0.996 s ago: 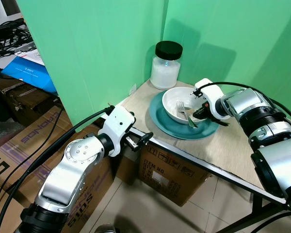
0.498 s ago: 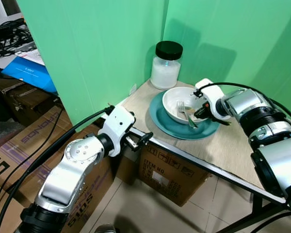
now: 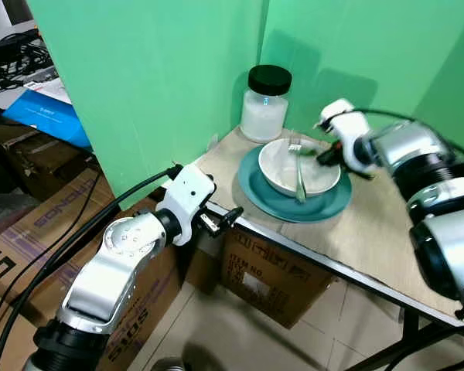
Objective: Setting the table
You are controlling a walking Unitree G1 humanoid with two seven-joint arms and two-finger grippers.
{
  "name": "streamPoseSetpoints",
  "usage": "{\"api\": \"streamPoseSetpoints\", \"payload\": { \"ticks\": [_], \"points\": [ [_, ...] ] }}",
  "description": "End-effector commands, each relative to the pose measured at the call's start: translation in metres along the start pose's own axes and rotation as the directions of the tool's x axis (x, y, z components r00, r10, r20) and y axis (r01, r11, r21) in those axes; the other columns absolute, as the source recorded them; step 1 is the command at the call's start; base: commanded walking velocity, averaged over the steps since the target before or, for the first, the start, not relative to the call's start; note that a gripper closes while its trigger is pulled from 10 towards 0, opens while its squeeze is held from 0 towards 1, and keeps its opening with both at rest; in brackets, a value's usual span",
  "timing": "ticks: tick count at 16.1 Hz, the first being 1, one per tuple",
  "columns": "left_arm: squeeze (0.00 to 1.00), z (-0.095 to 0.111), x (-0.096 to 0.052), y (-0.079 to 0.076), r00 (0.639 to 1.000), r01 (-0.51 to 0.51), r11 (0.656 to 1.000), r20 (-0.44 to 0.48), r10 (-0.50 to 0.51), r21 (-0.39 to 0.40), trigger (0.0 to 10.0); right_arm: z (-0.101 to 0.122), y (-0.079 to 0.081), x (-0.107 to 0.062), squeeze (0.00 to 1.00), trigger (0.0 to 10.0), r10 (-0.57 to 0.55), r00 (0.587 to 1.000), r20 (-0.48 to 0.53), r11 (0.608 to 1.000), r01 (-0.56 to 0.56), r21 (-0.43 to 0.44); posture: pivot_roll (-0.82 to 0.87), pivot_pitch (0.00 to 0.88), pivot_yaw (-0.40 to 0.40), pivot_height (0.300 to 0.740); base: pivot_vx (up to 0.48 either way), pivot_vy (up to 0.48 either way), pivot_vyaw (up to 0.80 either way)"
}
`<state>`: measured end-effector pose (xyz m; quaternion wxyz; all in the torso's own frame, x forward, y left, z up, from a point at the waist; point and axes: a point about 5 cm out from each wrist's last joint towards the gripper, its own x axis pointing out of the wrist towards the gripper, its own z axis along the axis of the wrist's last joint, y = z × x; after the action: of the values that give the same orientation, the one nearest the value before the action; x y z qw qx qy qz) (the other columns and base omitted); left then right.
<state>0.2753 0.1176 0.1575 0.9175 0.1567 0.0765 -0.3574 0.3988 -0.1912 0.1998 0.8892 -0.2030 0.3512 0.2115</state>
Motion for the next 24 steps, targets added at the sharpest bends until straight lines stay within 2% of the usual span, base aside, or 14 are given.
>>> {"api": "streamPoseSetpoints", "payload": {
  "ticks": [1,5,8,9,10,11,13,15,16,18,19,20,21,24],
  "points": [
    [0.0,0.003,0.001,0.003,1.0,0.007,1.0,0.003,-0.007,0.019,10.0,0.004,-0.004,-0.004,0.0,0.0,-0.006,0.999,0.032,1.0,0.006,0.009,0.06,0.0,-0.045,0.74,0.0,0.0,0.0],
    [0.0,0.003,0.004,0.003,1.0,0.017,1.0,0.001,-0.017,0.025,10.0,-0.007,0.004,0.006,0.0,0.0,0.004,1.0,-0.021,1.0,-0.005,-0.023,0.05,0.0,-0.033,0.74,0.0,0.0,0.0],
    [0.0,0.003,0.004,0.002,1.0,0.021,0.999,-0.001,-0.021,0.026,10.0,-0.009,-0.001,0.007,0.0,0.0,-0.122,0.992,-0.028,0.986,0.118,-0.118,0.06,0.0,-0.034,0.74,0.0,0.0,0.0],
    [0.0,0.003,0.004,0.002,1.0,0.021,0.999,-0.001,-0.021,0.026,10.0,-0.006,-0.003,0.006,0.0,0.0,-0.151,0.988,-0.021,0.978,0.146,-0.152,0.06,0.0,-0.036,0.74,0.0,0.0,0.0],
    [0.0,0.002,0.003,0.002,1.0,0.022,0.999,-0.004,-0.022,0.026,10.0,-0.001,-0.006,0.003,0.0,0.0,-0.199,0.98,-0.006,0.955,0.192,-0.224,0.06,0.0,-0.036,0.74,0.0,0.0,0.0],
    [0.0,0.002,0.003,0.003,1.0,0.022,0.999,-0.005,-0.022,0.027,10.0,0.001,-0.007,0.002,0.0,0.0,-0.213,0.977,0.001,0.947,0.207,-0.247,0.06,0.0,-0.035,0.74,0.0,0.0,0.0],
    [0.0,0.002,0.004,0.003,1.0,0.022,0.999,-0.008,-0.022,0.031,10.0,0.009,-0.008,-0.001,0.0,0.0,-0.257,0.966,0.029,0.898,0.25,-0.362,0.06,0.0,-0.034,0.74,0.0,0.0,0.0],
    [0.0,0.003,0.005,0.005,1.0,0.022,0.999,-0.007,-0.021,0.037,10.0,0.018,-0.008,-0.006,0.0,0.0,-0.275,0.959,0.07,0.884,0.281,-0.375,0.06,0.0,-0.032,0.74,0.0,0.0,0.0],
    [0.0,0.004,0.006,0.005,1.0,0.014,0.999,-0.001,-0.014,0.039,10.0,0.025,-0.01,-0.012,0.0,0.0,-0.27,0.953,0.134,0.897,0.3,-0.325,0.06,0.0,-0.037,0.74,0.0,0.0,0.0],
    [0.0,0.009,0.009,0.008,0.999,-0.037,0.999,0.026,0.036,0.031,10.0,0.035,-0.009,-0.028,0.0,0.0,-0.211,0.911,0.354,0.959,0.262,-0.104,0.07,0.0,-0.055,0.74,0.0,0.0,0.0],
    [0.0,0.011,0.011,0.01,0.996,-0.074,0.997,0.042,0.073,0.027,10.0,0.033,-0.007,-0.036,0.0,0.0,-0.187,0.871,0.454,0.979,0.202,0.015,0.07,0.0,-0.067,0.74,0.0,0.0,0.0],
    [0.0,0.013,0.011,0.012,0.992,-0.111,0.994,0.059,0.11,0.013,10.0,0.027,-0.004,-0.041,0.0,0.0,-0.192,0.837,0.513,0.981,0.168,0.093,0.08,0.0,-0.074,0.74,0.0,0.0,0.0],
    [0.0,0.019,0.012,0.017,0.98,-0.177,0.984,0.094,0.177,-0.011,10.0,0.015,0.005,-0.052,0.0,0.0,-0.219,0.777,0.591,0.973,0.13,0.189,0.07,0.0,-0.079,0.74,0.0,0.0,0.0],
    [0.0,0.024,0.009,0.021,0.952,-0.265,0.962,0.142,0.272,-0.067,10.0,-0.01,0.038,-0.07,0.0,0.0,-0.254,0.686,0.682,0.963,0.115,0.243,0.04,0.0,-0.054,0.74,0.0,0.0,0.0]
  ]
}}
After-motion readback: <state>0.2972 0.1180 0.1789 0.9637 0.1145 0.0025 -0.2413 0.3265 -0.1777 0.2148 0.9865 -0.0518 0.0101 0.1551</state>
